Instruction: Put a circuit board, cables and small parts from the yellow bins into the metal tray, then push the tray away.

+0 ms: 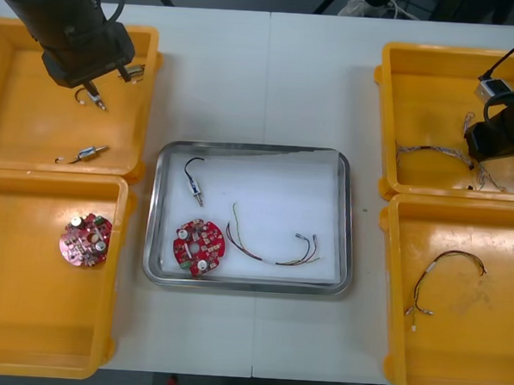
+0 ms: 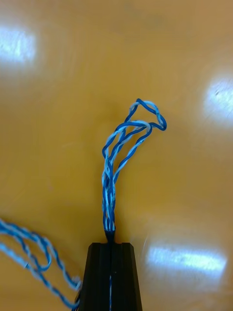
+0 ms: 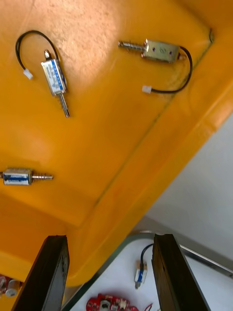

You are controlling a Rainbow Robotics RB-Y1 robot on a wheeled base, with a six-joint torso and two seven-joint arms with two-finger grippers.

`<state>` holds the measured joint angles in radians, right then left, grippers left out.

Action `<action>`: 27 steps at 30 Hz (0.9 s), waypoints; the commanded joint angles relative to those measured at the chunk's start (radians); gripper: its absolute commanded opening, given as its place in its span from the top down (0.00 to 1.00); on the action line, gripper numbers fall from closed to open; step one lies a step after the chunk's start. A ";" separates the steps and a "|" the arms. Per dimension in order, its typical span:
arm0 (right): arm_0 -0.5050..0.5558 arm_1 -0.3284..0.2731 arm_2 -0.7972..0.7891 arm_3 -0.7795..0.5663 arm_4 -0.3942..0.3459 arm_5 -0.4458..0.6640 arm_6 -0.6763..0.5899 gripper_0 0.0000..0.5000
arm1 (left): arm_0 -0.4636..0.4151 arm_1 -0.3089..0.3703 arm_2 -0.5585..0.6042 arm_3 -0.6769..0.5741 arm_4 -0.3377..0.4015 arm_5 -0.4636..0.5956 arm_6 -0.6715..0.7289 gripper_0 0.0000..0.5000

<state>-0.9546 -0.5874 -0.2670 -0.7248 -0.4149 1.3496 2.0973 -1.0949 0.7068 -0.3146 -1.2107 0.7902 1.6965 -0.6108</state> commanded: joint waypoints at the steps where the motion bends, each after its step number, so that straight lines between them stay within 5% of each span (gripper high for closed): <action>1: -0.010 -0.043 0.014 -0.143 0.004 0.114 0.049 1.00 | -0.057 0.039 0.023 0.083 -0.023 -0.090 -0.122 0.00; 17: -0.009 -0.043 -0.031 -0.489 -0.008 0.537 0.027 1.00 | -0.057 -0.007 0.023 0.313 -0.101 -0.360 -0.285 0.00; 27: 0.059 -0.028 0.017 -0.797 -0.054 0.570 0.026 1.00 | -0.056 -0.066 -0.011 0.442 -0.106 -0.518 -0.300 0.00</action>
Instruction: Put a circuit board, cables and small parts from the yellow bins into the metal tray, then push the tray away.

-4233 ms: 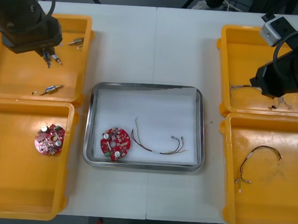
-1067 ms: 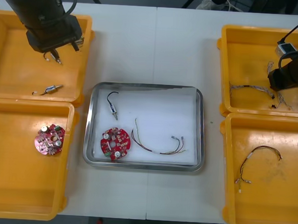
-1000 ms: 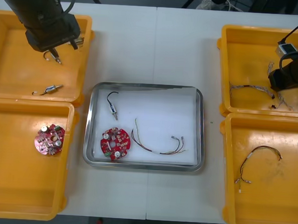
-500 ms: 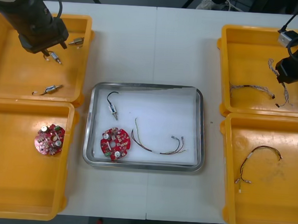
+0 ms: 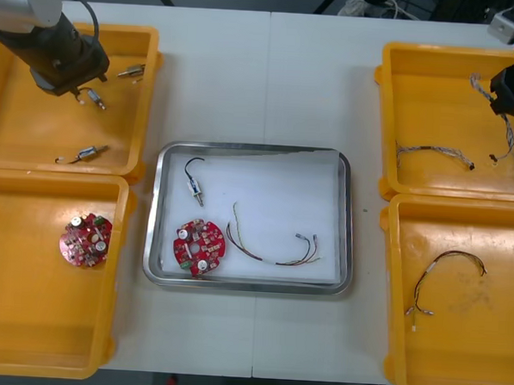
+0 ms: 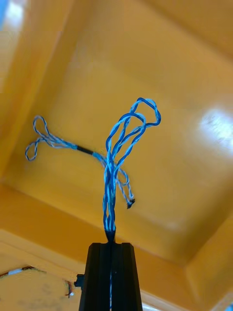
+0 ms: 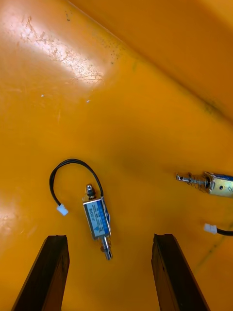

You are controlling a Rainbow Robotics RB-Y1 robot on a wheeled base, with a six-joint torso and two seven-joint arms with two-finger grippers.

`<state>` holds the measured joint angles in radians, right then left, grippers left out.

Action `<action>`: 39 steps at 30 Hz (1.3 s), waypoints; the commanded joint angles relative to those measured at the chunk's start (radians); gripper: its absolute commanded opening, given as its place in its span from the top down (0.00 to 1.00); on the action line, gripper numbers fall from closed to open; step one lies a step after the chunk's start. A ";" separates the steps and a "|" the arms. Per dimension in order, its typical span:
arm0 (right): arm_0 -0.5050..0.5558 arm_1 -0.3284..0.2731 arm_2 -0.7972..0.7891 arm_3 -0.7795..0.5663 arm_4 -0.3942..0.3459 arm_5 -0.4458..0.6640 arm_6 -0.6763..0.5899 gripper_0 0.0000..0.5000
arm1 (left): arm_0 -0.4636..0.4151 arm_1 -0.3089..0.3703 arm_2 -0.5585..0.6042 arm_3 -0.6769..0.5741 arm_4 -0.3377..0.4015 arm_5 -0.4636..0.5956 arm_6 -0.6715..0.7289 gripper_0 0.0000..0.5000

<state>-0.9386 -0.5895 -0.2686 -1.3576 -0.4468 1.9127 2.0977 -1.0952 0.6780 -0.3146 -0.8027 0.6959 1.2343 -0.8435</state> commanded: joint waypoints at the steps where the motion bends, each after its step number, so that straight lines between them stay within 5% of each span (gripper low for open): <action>1: 0.054 -0.021 0.032 -0.209 -0.030 0.007 0.024 1.00 | -0.054 -0.043 -0.026 0.046 -0.012 -0.078 -0.065 0.00; 19: 0.130 0.022 0.390 -0.689 -0.257 0.007 -0.028 1.00 | -0.003 -0.054 -0.052 0.080 -0.047 -0.170 -0.082 0.00; 29: 0.103 0.089 0.657 -0.750 -0.199 0.007 -0.051 1.00 | 0.015 -0.054 -0.061 0.082 -0.047 -0.184 -0.088 0.00; 39: 0.049 0.185 0.881 -0.587 -0.073 -0.113 -0.067 1.00 | 0.029 -0.054 -0.112 0.082 -0.046 -0.228 -0.063 0.00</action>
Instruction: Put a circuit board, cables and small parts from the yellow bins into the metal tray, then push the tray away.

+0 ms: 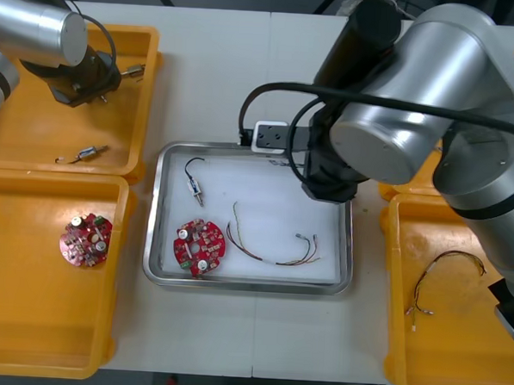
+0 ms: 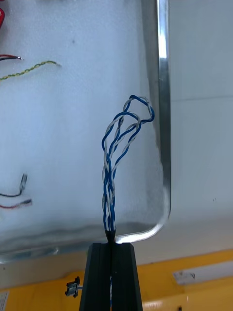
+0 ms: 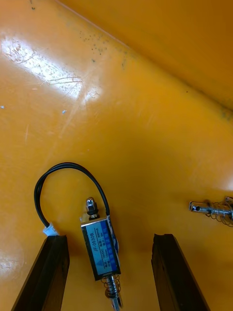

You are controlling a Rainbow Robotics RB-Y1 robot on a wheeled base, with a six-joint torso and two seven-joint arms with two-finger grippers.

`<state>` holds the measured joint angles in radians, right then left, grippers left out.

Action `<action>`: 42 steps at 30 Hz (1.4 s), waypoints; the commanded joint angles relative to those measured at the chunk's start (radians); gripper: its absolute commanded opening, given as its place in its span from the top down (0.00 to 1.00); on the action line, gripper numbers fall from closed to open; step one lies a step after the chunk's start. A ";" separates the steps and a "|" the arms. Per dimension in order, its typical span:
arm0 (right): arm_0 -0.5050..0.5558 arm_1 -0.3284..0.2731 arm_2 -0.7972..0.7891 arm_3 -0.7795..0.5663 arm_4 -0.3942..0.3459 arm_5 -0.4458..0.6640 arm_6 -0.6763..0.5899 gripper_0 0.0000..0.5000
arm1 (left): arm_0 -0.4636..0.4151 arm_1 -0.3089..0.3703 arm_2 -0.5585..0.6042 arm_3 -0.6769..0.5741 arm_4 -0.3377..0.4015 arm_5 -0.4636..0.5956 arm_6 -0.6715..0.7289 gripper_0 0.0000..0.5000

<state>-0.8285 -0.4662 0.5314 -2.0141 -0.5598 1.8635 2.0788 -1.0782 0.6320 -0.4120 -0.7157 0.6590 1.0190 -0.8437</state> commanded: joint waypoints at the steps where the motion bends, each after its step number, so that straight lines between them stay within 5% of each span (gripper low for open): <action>1: -0.064 0.067 0.088 0.080 0.044 -0.075 -0.048 1.00 | 0.012 -0.008 -0.014 -0.005 -0.009 -0.013 -0.063 0.00; 5: -0.086 0.098 0.154 0.160 0.078 -0.158 -0.048 1.00 | 0.014 -0.008 -0.016 -0.005 -0.010 -0.013 -0.058 0.00; 7: -0.092 0.098 0.193 0.192 0.087 -0.204 -0.043 1.00 | 0.014 -0.008 -0.018 -0.005 -0.010 -0.013 -0.060 0.47; 8: -0.090 0.098 0.216 0.212 0.097 -0.233 -0.042 1.00 | 0.014 -0.008 -0.018 -0.005 -0.010 -0.013 -0.060 1.00; 13: -0.092 0.096 0.303 0.298 0.132 -0.331 -0.042 1.00 | 0.014 -0.006 -0.018 -0.005 -0.007 -0.011 -0.058 1.00; 25: -0.089 0.087 0.320 0.360 0.146 -0.331 -0.043 0.98 | 0.012 0.018 -0.004 -0.014 0.007 0.016 -0.078 1.00; 26: -0.089 0.087 0.320 0.362 0.149 -0.331 -0.046 0.93 | 0.012 0.020 -0.002 -0.019 0.007 0.023 -0.083 1.00; 28: -0.089 0.087 0.320 0.353 0.167 -0.336 -0.049 0.44 | 0.012 0.028 0.016 -0.039 0.007 0.062 -0.115 1.00; 31: -0.089 0.087 0.320 0.328 0.173 -0.339 -0.052 0.06 | 0.012 0.041 0.048 -0.084 0.004 0.130 -0.133 1.00; 33: -0.089 0.087 0.320 0.316 0.173 -0.337 -0.057 0.00 | 0.012 0.051 0.059 -0.117 0.002 0.165 -0.133 1.00; 42: -0.089 0.087 0.248 0.232 0.167 -0.222 -0.066 0.00 | 0.014 0.081 0.116 -0.298 -0.010 0.374 -0.130 1.00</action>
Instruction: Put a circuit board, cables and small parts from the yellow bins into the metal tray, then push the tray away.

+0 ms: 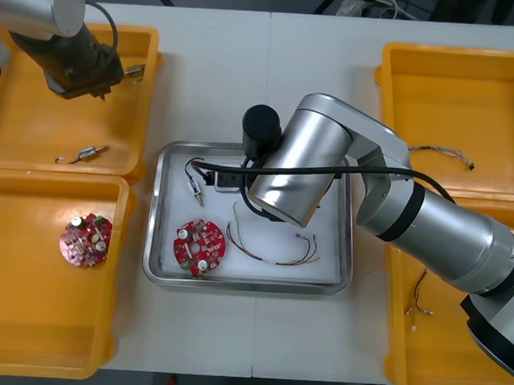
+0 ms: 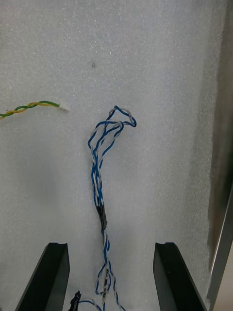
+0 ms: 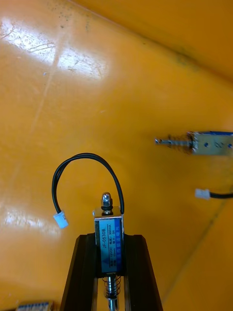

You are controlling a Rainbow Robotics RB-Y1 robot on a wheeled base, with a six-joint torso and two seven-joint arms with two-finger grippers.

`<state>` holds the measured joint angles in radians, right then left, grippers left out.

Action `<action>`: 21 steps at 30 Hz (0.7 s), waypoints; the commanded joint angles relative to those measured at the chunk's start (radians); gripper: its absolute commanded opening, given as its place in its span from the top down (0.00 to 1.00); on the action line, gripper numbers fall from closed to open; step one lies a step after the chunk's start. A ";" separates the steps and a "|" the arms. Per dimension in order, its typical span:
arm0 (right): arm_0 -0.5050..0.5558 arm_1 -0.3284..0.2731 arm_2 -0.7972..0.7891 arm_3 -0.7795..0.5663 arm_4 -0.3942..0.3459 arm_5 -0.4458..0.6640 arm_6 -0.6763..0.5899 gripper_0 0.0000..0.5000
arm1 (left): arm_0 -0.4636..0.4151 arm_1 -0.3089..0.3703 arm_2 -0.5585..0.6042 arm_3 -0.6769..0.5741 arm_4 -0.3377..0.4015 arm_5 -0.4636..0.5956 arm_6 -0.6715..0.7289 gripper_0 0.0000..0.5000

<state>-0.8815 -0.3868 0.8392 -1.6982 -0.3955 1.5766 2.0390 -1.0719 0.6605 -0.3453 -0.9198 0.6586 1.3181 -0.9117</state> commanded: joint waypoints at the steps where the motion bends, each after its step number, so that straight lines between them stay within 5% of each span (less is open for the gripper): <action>1: -0.036 0.008 -0.072 -0.100 -0.003 0.086 -0.026 0.00 | 0.007 0.054 0.051 -0.111 -0.010 0.089 -0.059 1.00; 10: -0.031 0.008 -0.218 -0.247 -0.031 0.343 -0.030 0.00 | 0.016 0.056 0.057 -0.264 -0.011 0.199 -0.041 1.00; 21: 0.059 -0.043 -0.471 -0.503 -0.034 0.343 -0.057 0.00 | 0.018 0.056 0.077 -0.406 -0.008 0.351 -0.038 1.00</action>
<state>-0.8574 -0.3940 0.4565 -2.1148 -0.4258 1.9169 2.0317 -1.0544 0.6741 -0.3036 -1.2680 0.6560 1.6327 -0.9117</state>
